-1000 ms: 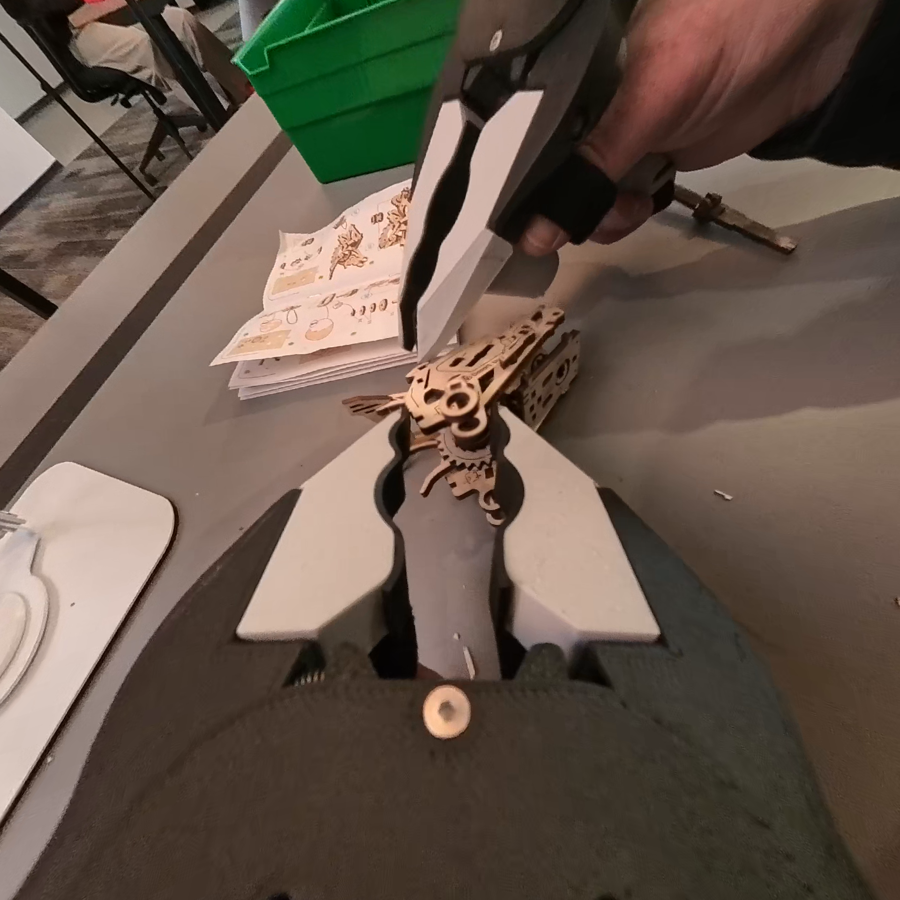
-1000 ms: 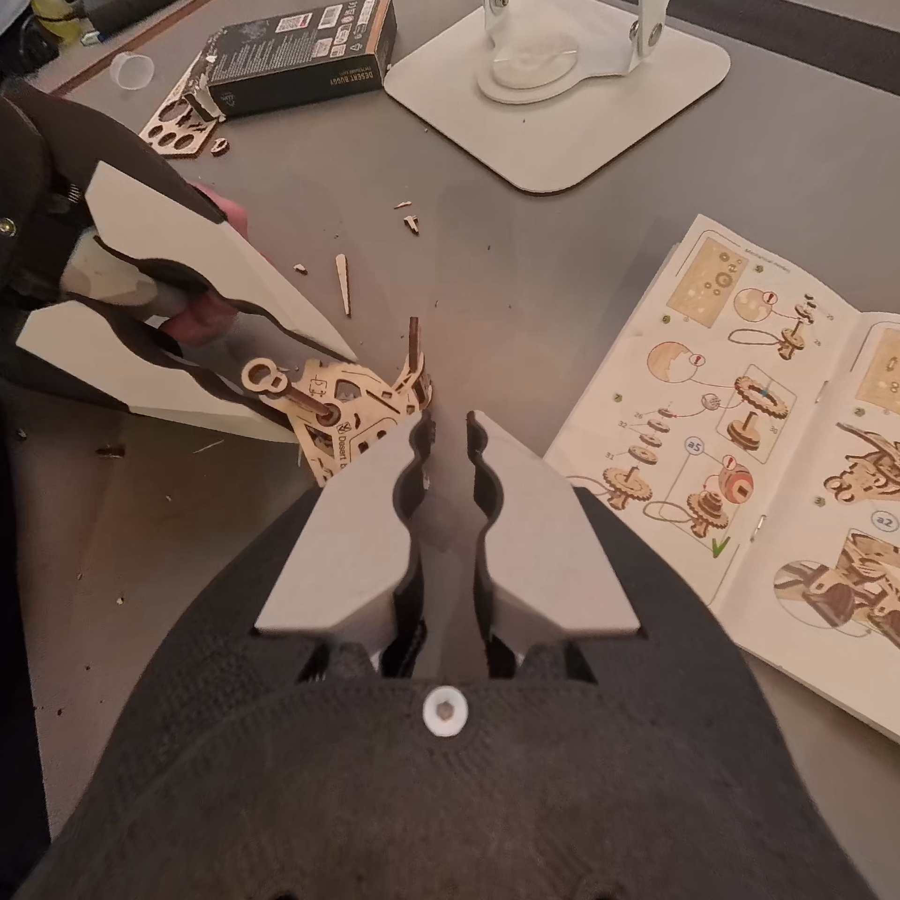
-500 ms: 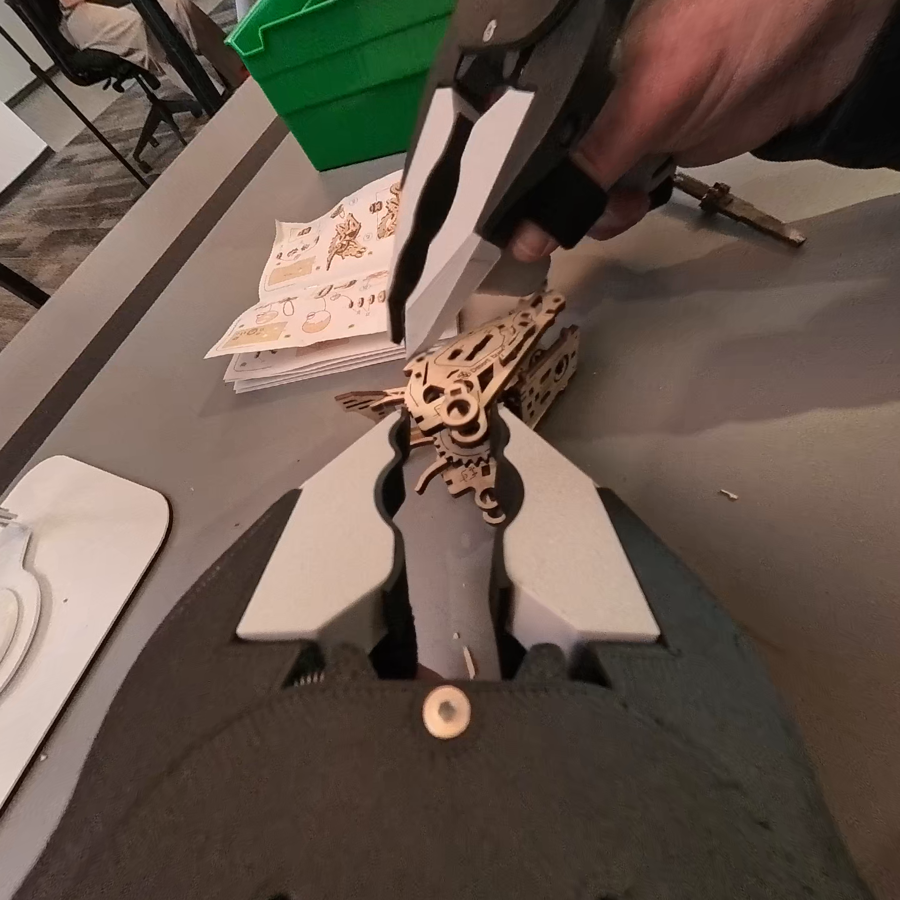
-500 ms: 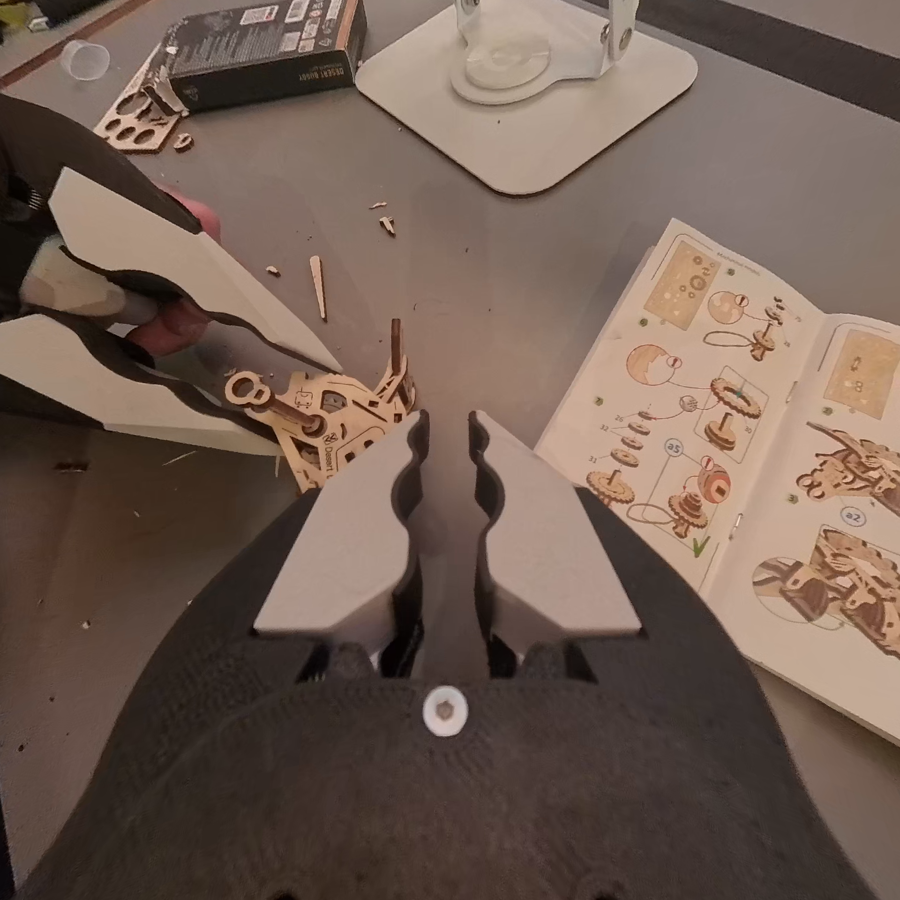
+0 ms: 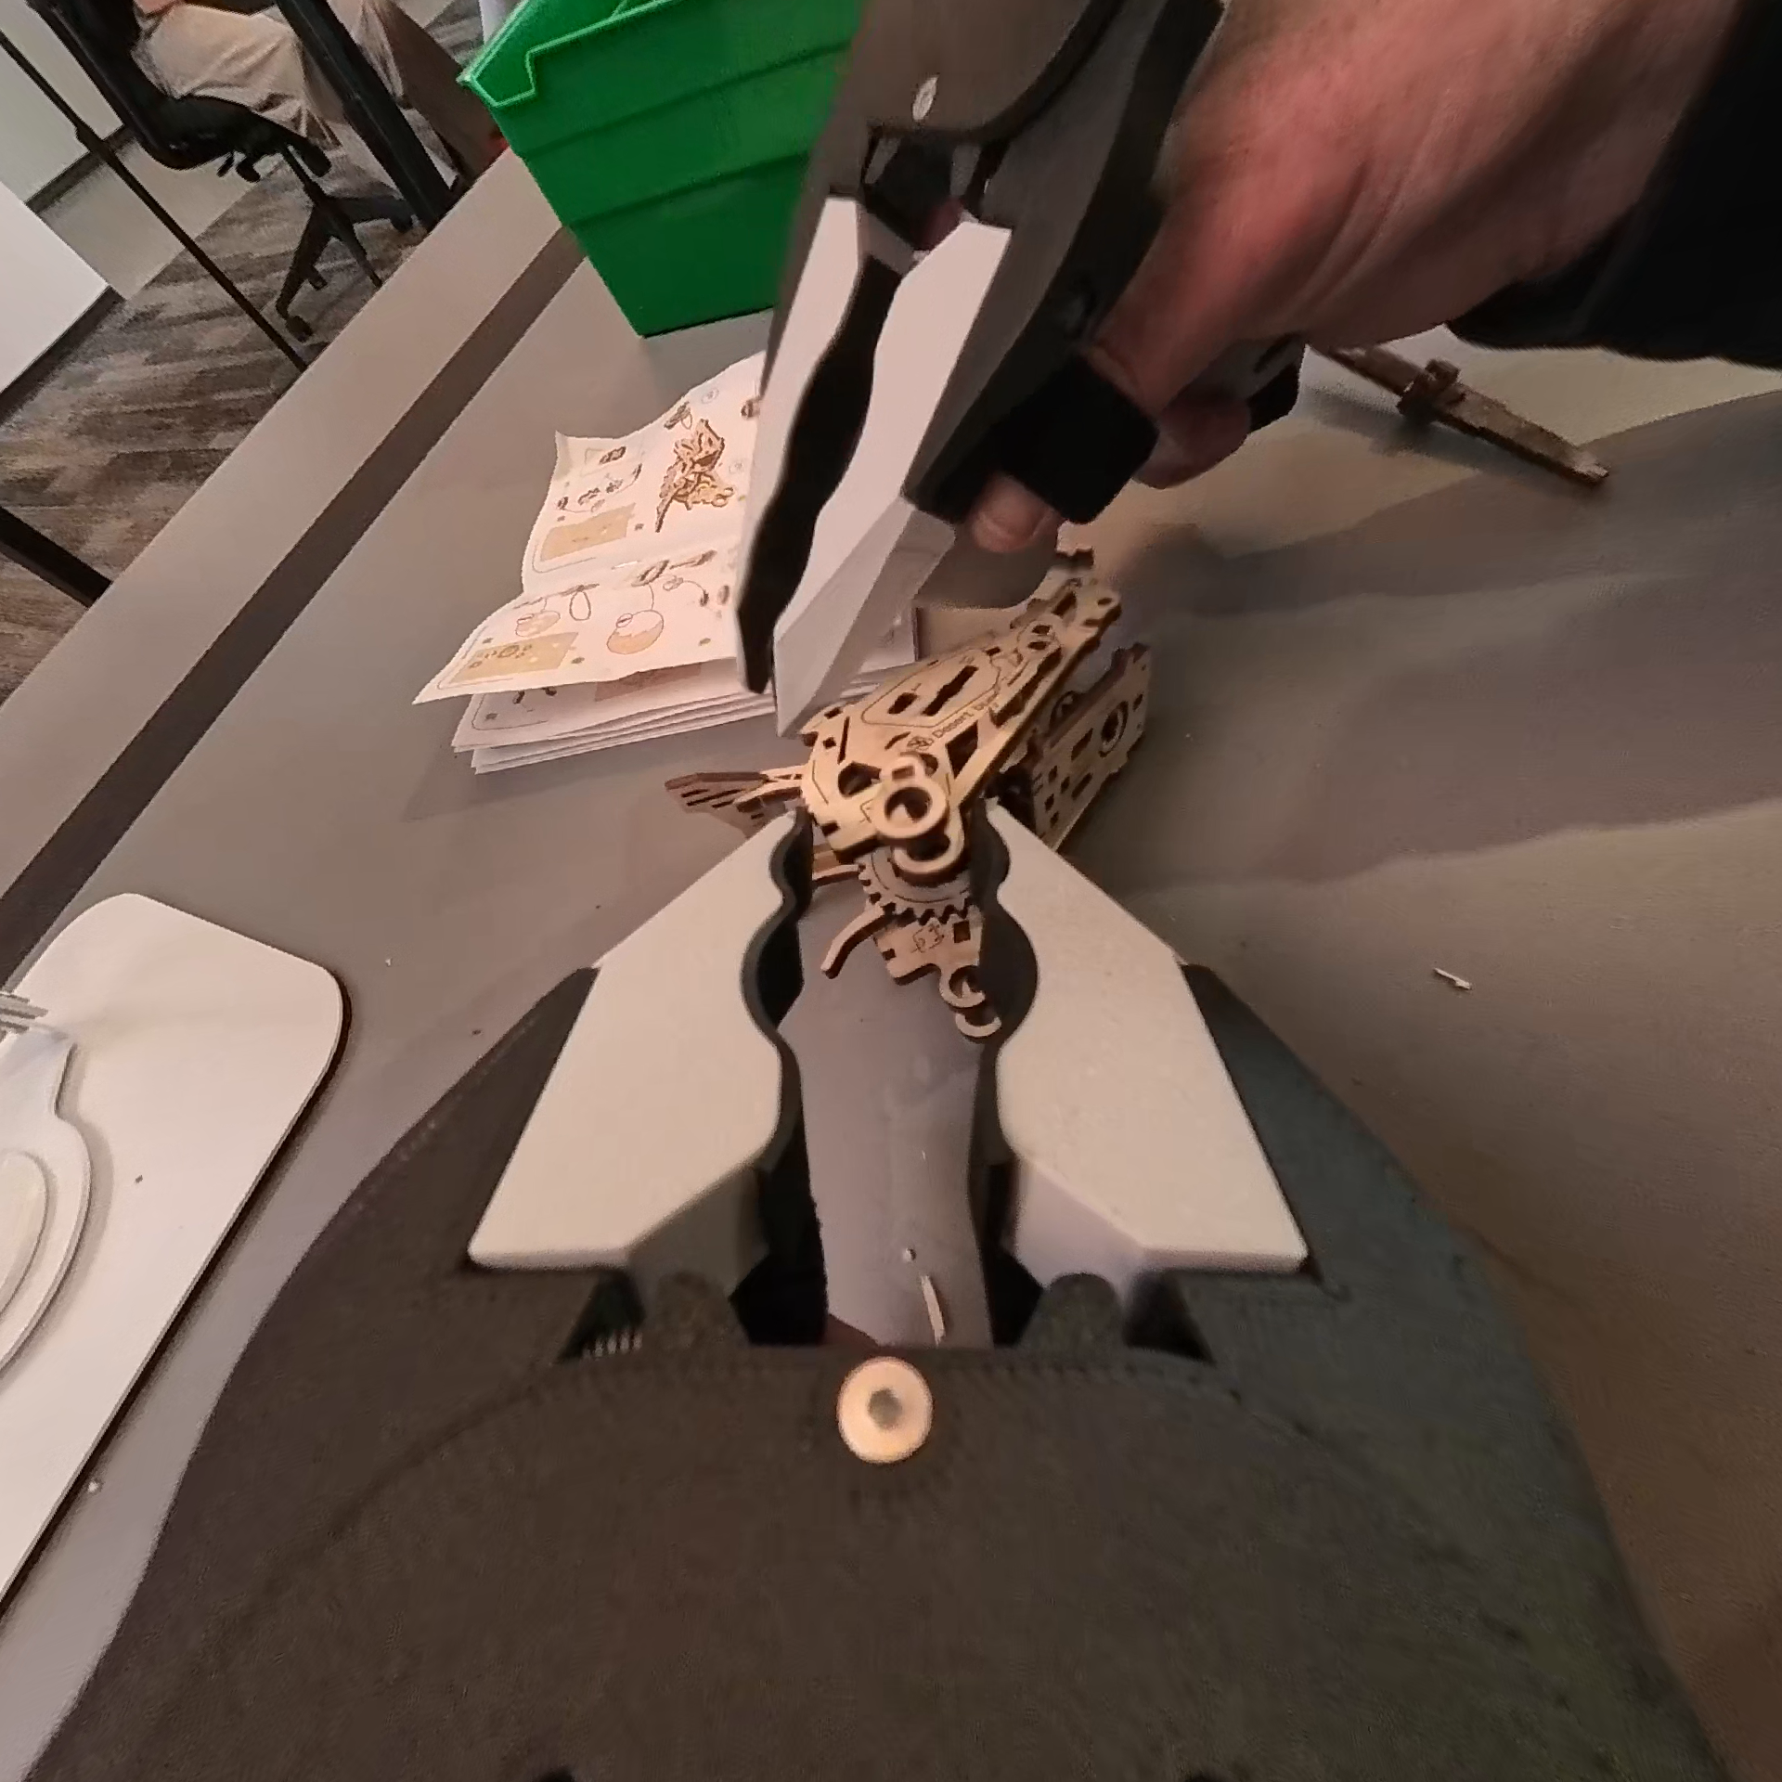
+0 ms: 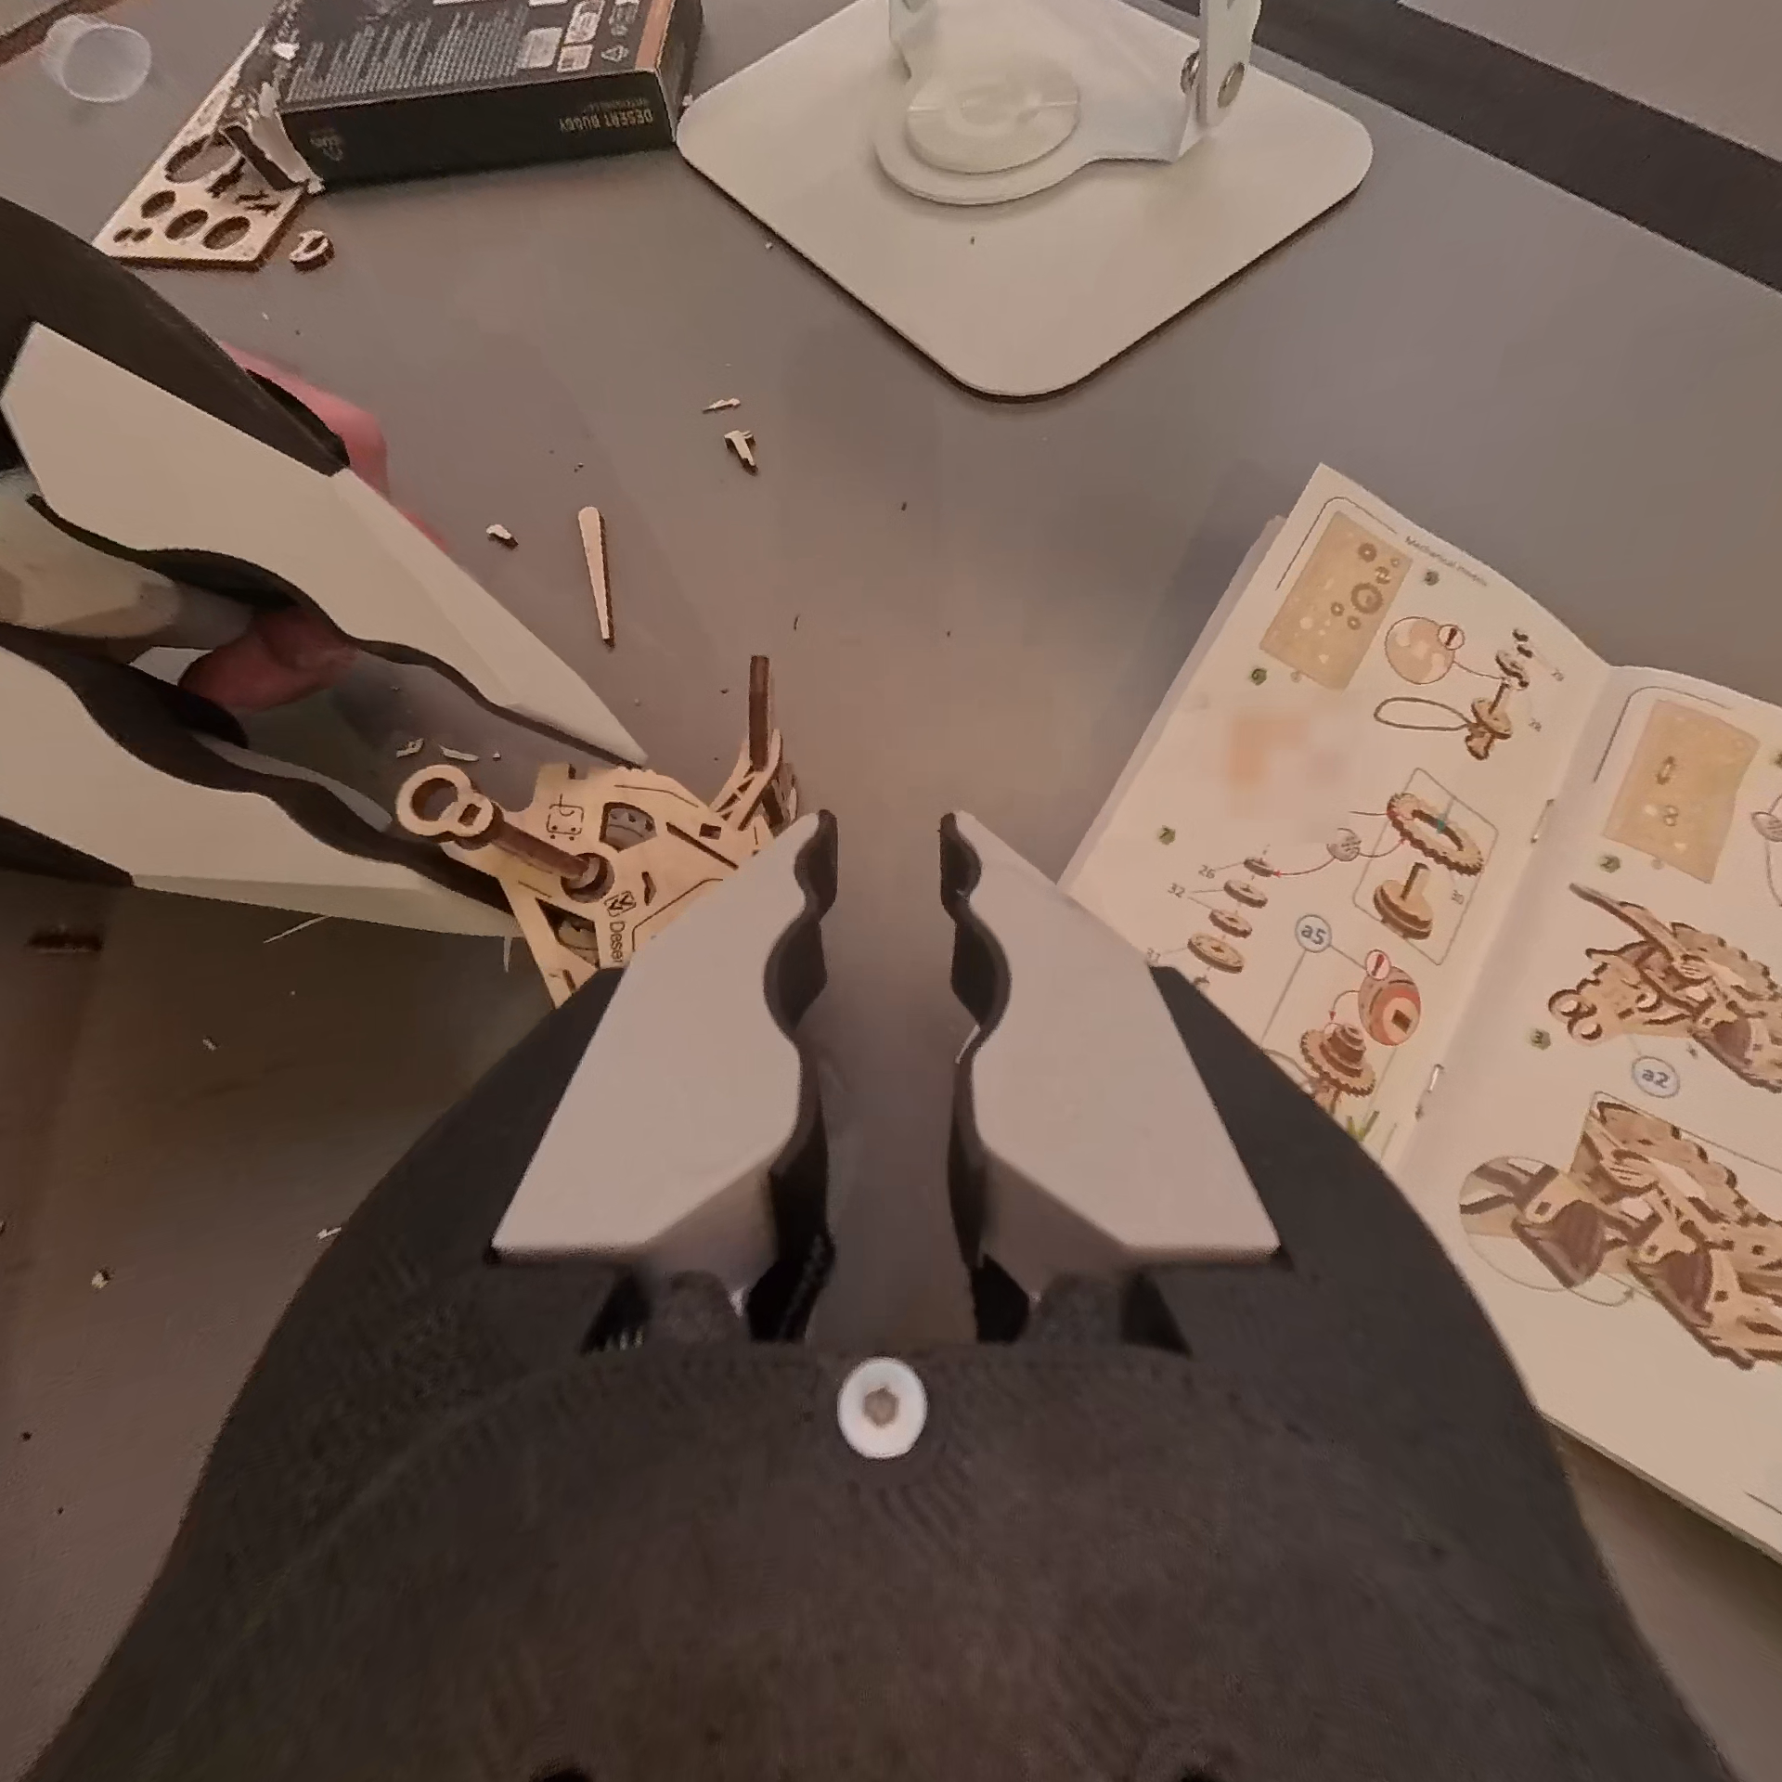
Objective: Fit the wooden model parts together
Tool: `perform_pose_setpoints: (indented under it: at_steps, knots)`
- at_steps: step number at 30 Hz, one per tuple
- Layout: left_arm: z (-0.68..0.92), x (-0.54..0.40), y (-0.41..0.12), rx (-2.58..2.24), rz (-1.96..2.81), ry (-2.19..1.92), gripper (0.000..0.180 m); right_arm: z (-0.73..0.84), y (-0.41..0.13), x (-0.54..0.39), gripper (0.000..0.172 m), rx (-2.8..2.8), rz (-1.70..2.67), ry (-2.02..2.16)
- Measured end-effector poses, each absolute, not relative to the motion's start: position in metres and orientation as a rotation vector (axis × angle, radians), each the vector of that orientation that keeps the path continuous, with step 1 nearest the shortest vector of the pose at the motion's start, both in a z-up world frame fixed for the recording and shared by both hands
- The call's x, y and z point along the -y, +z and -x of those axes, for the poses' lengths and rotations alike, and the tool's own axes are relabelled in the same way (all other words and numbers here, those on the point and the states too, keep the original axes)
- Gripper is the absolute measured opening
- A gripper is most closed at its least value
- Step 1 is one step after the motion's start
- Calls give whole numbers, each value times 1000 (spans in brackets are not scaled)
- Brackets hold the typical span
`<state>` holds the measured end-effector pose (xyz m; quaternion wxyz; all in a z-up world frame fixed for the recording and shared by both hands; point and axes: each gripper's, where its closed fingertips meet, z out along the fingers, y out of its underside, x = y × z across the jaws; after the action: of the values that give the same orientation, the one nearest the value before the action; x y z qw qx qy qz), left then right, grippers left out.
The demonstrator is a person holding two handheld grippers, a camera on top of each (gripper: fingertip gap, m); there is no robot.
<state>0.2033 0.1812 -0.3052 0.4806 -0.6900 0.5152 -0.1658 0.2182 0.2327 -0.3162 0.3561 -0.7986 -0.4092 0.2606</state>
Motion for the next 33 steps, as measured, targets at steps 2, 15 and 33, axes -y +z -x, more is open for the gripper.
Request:
perform_pose_setpoints:
  at_steps: [2,15,33]
  knots:
    - [-203,-181,-305,-1254,1684,-407,30,-217,-318,-234,17,1049,2065,673]
    - [-202,-182,-306,-1247,1694,-412,30,-220,-309,-234,23,1025,2030,684]
    - [-198,-182,-307,-1219,1678,-392,29,-215,-303,-212,17,1144,1974,770]
